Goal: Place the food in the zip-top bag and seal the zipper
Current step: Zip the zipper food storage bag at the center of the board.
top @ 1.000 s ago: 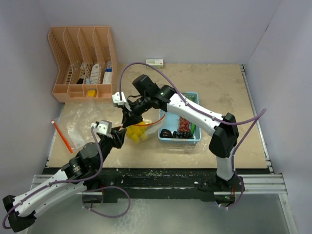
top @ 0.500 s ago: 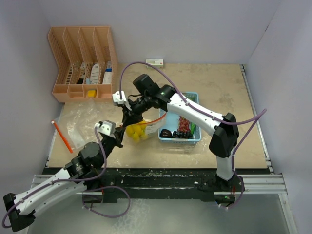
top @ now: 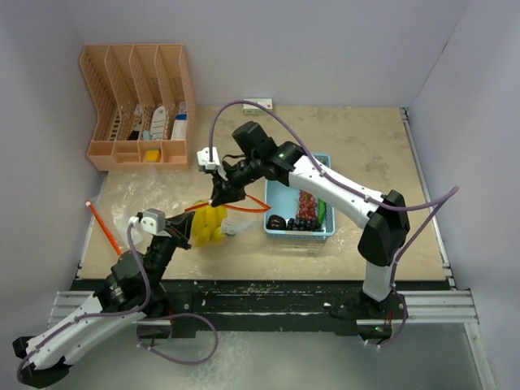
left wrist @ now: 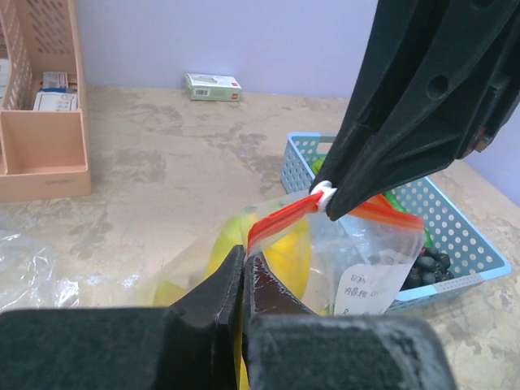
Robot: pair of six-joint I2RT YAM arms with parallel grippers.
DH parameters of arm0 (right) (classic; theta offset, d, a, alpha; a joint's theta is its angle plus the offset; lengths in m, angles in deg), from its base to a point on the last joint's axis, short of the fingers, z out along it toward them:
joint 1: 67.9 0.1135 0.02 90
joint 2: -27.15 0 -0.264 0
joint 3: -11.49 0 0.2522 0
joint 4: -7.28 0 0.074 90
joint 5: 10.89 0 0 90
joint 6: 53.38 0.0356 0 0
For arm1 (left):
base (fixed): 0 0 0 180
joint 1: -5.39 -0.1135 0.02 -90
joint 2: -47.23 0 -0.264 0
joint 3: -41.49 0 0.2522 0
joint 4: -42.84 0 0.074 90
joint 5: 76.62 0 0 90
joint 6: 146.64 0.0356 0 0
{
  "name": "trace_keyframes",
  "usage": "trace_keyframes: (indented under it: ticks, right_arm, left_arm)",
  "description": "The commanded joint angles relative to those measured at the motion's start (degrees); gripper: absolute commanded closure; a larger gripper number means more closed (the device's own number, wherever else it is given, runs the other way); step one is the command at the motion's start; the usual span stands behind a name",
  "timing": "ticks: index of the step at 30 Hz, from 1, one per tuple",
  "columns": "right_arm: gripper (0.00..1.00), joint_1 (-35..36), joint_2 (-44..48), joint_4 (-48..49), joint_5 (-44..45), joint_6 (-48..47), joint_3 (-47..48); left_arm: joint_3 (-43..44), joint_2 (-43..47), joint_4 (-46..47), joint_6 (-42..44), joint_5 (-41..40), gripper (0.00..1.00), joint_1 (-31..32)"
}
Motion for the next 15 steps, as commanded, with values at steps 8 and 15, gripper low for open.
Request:
trace_keyframes:
  ticks: [8,15]
  right_arm:
    - [0.95,-6.8,7.9,1.0,6.1,2.9,-9.4]
    - [0.95,-8.8,16.2,9.5,10.6,9.4,-19.9]
  left_arm:
    - [4.6,-0.9,1.1,-4.0,-13.0,1.0,-0.1]
    - [10.7,-4.2,-1.5,-7.8,-22.4,1.0,-0.1]
